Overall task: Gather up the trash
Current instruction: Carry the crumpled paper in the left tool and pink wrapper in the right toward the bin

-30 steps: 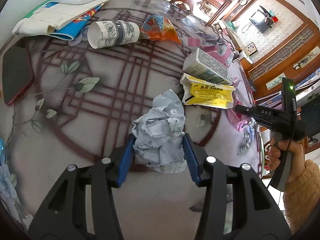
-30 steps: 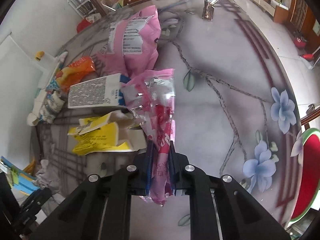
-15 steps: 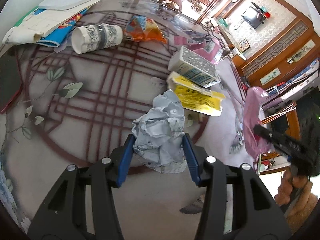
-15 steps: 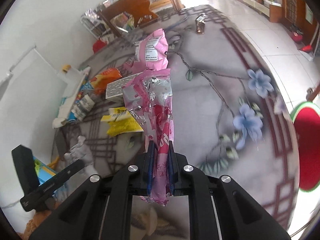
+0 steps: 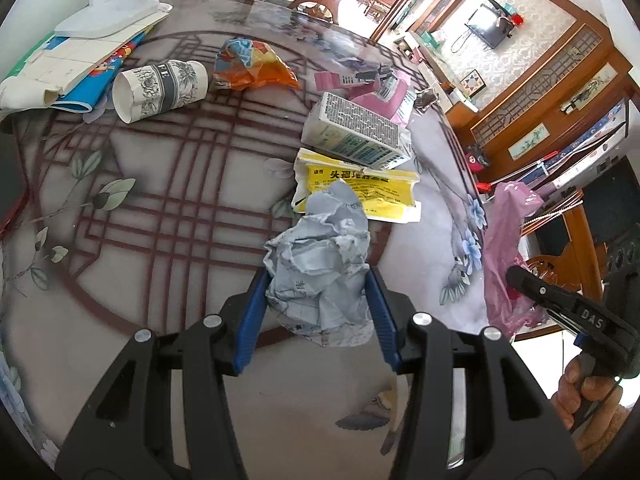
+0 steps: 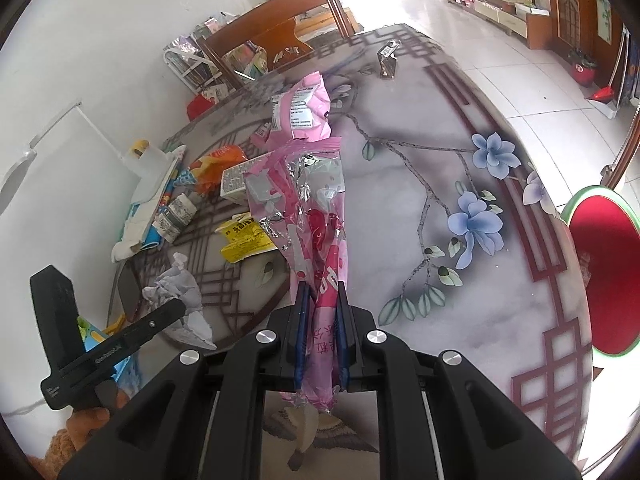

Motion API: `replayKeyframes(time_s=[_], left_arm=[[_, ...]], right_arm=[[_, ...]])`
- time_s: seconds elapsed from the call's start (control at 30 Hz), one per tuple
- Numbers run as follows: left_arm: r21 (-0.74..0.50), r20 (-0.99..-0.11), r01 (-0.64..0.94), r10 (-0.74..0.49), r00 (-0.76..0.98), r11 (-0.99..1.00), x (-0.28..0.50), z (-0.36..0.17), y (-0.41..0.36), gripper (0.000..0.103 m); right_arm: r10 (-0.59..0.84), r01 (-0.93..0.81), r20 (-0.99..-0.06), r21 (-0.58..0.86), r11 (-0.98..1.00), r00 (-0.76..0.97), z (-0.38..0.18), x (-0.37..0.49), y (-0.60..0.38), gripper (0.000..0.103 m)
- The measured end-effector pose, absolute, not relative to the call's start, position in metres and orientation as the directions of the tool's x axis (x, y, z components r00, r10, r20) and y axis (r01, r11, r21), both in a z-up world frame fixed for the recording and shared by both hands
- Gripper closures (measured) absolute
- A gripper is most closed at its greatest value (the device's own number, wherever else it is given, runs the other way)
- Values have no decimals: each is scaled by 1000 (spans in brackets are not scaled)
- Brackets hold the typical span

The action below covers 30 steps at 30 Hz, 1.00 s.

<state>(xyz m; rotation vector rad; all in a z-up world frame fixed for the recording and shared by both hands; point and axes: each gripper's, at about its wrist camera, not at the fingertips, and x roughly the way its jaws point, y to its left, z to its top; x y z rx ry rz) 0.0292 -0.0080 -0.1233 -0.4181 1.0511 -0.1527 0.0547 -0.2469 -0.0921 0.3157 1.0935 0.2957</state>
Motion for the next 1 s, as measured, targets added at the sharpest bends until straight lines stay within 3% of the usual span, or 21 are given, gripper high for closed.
replayKeyframes(time_s=[0.33,1.0], left_arm=[[-402,-806,-80,-311,504,912,25,-118,-9,56],[-401,-801,32,-368,473,915,36,-109,-62,56]], right_arm=[[408,-176,-793,369,913,452,-78,64,-225,93],[361,13,-804,416,909,473,-93,40,-301,93]])
